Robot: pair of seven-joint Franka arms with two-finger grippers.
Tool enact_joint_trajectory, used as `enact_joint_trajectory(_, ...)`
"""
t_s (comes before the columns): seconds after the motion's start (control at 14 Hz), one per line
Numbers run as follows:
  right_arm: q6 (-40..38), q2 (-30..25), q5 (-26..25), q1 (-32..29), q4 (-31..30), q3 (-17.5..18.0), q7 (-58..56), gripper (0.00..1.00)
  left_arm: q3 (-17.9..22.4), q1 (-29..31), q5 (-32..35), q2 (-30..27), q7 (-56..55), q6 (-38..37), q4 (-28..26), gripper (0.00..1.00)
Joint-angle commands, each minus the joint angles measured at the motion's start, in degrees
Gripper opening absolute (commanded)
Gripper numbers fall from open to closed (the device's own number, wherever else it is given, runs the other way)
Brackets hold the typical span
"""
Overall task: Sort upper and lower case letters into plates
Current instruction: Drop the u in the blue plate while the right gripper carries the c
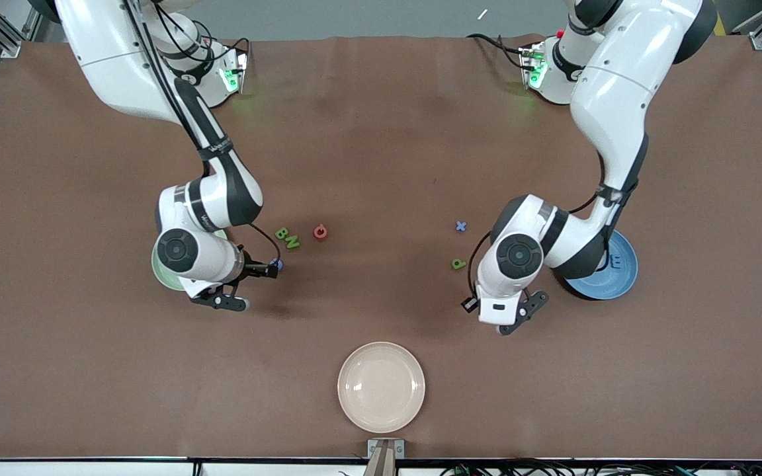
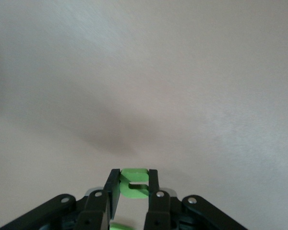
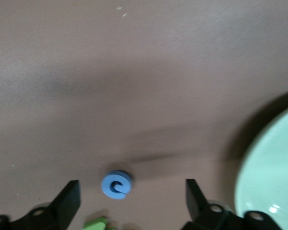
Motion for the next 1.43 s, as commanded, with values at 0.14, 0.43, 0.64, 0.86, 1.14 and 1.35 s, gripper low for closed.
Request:
enact_joint_trajectory(0.14,10.62,0.67,0.71,2.85,-5.84,-0.20,3.77,1.00,-0.43,7.38,0.40,-13.77,16.78,-0.19,-18.10,0.13)
enact_joint_trajectory(0.43,11.87,0.23,0.71,3.64,-8.21,-0.11,3.86,0.80,-0.43,13.89,0.66,-20.81,35.25,0.69,-28.84,0.12)
enact_joint_trajectory(0.64,11.87,0.05,0.71,4.17,-8.66,-0.20,3.95,0.58,-0.52,19.07,0.75,-23.63,45.79,5.76,-35.34,0.11)
enact_joint_trajectory(0.86,11.78,0.05,0.71,4.44,-8.66,-0.11,4.91,0.29,-0.43,24.61,0.75,-23.46,59.15,12.18,-39.31,0.12)
enact_joint_trajectory(1.14,11.17,-0.21,0.71,3.91,-8.57,-0.20,4.91,0.00,-0.43,28.05,0.84,-21.27,67.18,17.65,-40.99,0.12)
enact_joint_trajectory(1.35,7.67,-2.05,0.71,2.34,-7.87,-0.38,4.04,0.00,-0.35,28.23,1.80,-20.03,67.36,18.97,-41.60,0.12)
